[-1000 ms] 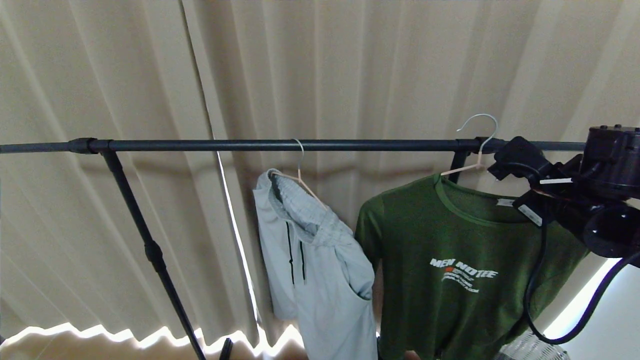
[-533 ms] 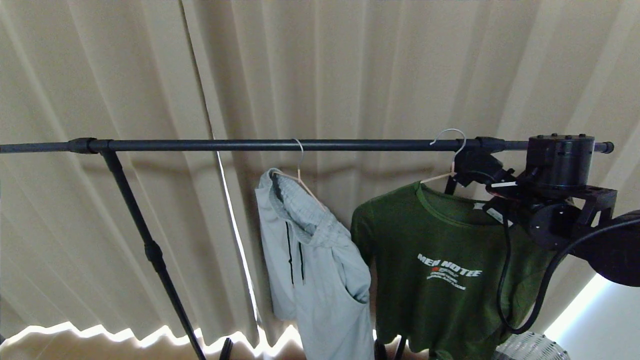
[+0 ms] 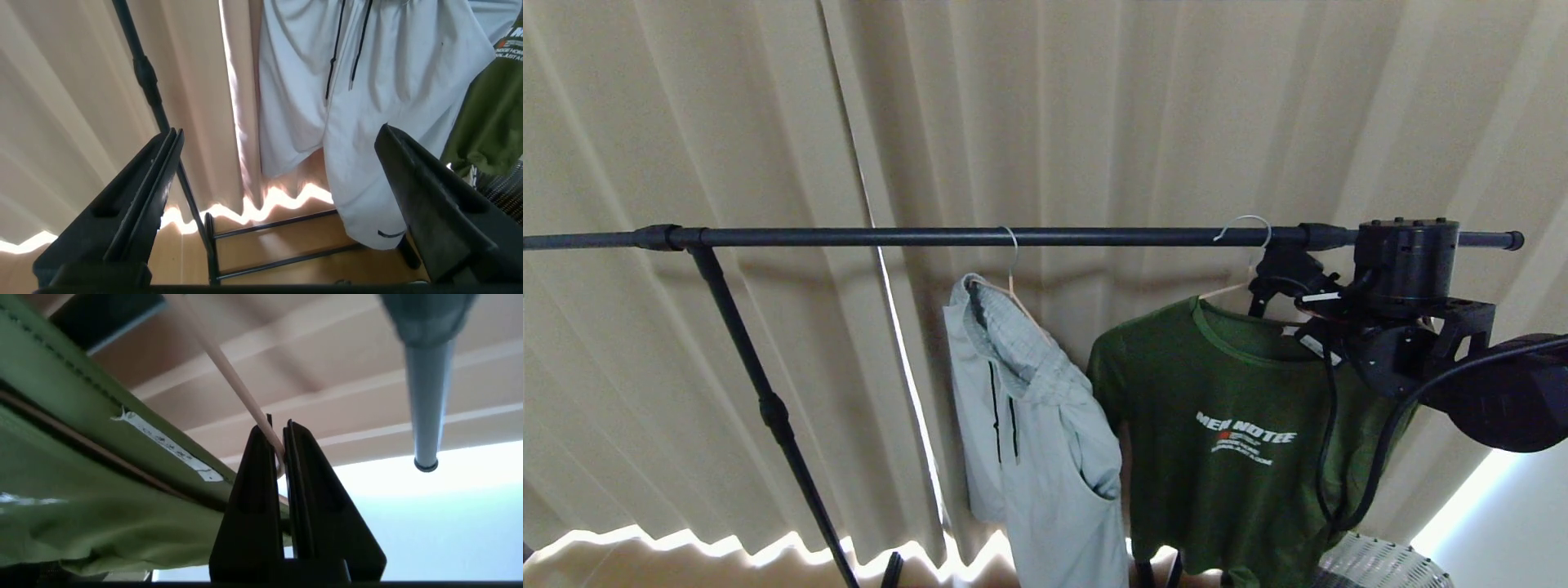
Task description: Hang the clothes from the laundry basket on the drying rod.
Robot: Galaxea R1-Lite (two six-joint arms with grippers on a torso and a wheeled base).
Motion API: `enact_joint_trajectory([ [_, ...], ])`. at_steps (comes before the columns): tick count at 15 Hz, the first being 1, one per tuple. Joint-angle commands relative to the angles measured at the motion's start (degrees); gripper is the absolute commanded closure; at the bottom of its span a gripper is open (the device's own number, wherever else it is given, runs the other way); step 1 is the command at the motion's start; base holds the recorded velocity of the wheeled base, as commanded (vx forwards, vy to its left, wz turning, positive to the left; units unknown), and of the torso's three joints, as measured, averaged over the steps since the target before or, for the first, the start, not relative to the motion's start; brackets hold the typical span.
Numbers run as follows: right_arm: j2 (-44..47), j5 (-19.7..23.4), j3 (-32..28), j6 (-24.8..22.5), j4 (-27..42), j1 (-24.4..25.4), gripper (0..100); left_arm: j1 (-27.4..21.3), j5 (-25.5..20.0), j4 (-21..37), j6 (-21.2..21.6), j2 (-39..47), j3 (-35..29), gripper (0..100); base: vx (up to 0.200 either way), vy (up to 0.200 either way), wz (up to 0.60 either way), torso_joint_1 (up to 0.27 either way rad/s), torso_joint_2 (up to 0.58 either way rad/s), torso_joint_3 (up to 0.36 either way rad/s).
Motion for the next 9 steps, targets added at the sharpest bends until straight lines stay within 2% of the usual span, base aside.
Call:
enact_joint_trajectory([
  [1,0.3,-0.6,-1.4,0.0,0.1,-0.1,100,0.0,-0.2,0.0,0.0,0.1,0.0,0,0.0,0.0,0.0,0.0,0.0,0.0],
  [9,2.6,-1.0,-3.5,0.1,0.1,-1.0,100,0.1,-0.3,0.0,0.5,0.1,0.0,0,0.0,0.0,0.0,0.0,0.0,0.0],
])
